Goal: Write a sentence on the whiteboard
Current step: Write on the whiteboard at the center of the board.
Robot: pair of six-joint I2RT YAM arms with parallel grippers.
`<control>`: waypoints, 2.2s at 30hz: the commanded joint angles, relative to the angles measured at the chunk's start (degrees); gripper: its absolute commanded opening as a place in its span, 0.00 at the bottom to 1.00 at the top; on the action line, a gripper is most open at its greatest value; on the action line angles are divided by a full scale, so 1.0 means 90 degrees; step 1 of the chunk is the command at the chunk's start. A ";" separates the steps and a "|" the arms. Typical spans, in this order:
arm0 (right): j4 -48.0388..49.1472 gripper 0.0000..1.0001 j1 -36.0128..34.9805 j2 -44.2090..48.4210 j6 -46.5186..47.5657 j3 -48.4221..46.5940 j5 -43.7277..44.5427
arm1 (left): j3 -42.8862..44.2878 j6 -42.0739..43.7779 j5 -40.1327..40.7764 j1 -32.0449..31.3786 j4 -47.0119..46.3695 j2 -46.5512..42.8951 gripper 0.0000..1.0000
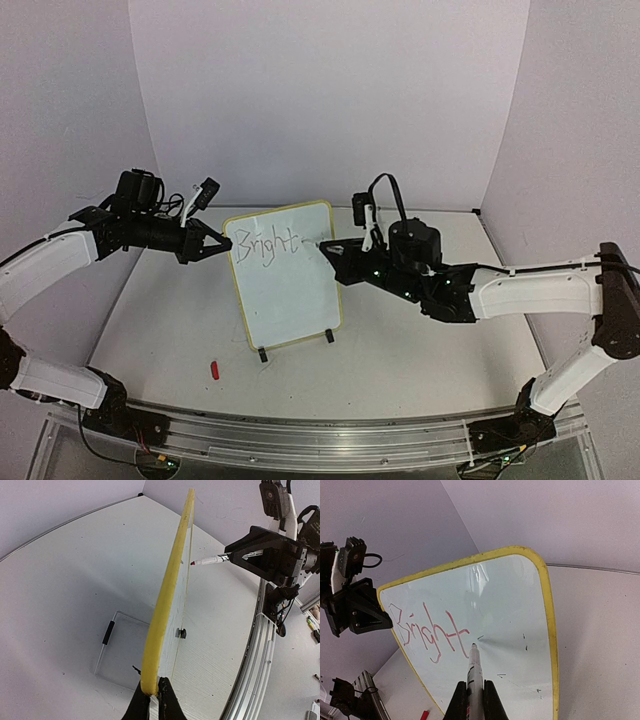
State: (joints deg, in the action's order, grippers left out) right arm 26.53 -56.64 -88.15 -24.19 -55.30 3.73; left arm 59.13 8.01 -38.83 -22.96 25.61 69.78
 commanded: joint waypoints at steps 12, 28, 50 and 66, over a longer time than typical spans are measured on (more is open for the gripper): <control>0.0239 0.00 0.0021 -0.0094 0.0069 -0.0096 0.1040 | -0.0073 0.0394 0.0557 -0.0147 0.0609 0.0238 0.00; 0.0575 0.00 0.0016 -0.0173 0.0232 -0.0284 0.0818 | -0.0072 0.0391 0.0572 -0.0151 0.0615 0.0253 0.00; 0.0401 0.00 0.0015 -0.0382 -0.0197 0.0016 0.0360 | -0.0065 0.0393 0.0574 -0.0154 0.0615 0.0255 0.00; 0.0290 0.00 0.0017 -0.0362 -0.0394 0.0196 0.0525 | -0.0061 0.0392 0.0571 -0.0165 0.0617 0.0275 0.00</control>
State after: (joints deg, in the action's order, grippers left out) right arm 29.99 -56.93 -91.11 -27.06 -54.81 5.72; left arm 59.13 7.51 -38.24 -23.00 25.43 69.80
